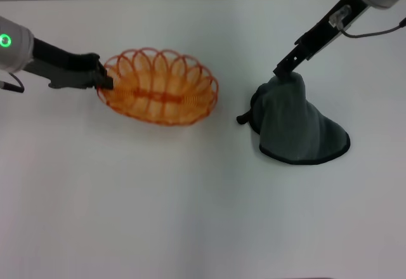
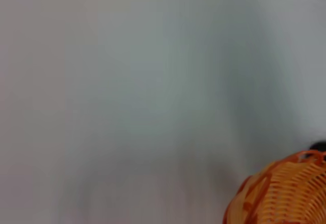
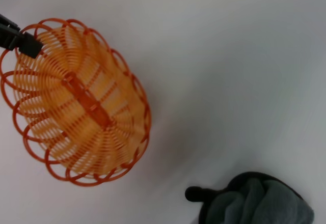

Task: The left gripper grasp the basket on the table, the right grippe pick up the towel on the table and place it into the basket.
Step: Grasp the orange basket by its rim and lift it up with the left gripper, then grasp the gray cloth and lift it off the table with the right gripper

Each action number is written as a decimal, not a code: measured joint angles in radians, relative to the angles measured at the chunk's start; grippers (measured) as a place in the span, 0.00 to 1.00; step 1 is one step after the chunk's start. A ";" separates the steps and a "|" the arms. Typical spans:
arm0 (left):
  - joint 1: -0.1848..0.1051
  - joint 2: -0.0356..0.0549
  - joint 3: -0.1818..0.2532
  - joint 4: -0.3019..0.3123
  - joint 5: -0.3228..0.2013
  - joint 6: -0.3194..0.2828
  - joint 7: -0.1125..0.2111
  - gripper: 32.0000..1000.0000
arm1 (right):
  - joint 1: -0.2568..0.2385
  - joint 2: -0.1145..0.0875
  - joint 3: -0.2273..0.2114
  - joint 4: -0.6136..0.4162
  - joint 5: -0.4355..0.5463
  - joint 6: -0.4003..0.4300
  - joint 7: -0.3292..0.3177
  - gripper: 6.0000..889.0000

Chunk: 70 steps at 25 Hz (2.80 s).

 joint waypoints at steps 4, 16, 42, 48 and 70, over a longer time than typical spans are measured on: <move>0.019 0.0072 -0.085 -0.008 -0.017 0.011 0.015 0.06 | -0.005 -0.005 0.000 0.000 0.025 -0.002 0.000 0.86; 0.047 0.0379 -0.161 -0.043 -0.124 0.061 0.016 0.06 | -0.017 -0.009 -0.001 0.002 0.019 0.001 0.003 0.86; 0.026 0.0158 -0.151 -0.046 -0.162 0.103 0.036 0.06 | -0.038 -0.014 -0.014 0.235 0.015 0.230 -0.039 0.85; 0.024 0.0159 -0.152 -0.046 -0.162 0.102 0.042 0.06 | -0.044 -0.001 -0.012 0.283 0.018 0.307 -0.068 0.85; 0.021 0.0129 -0.152 -0.046 -0.162 0.100 0.048 0.06 | -0.065 0.036 -0.020 0.299 0.015 0.407 -0.163 0.64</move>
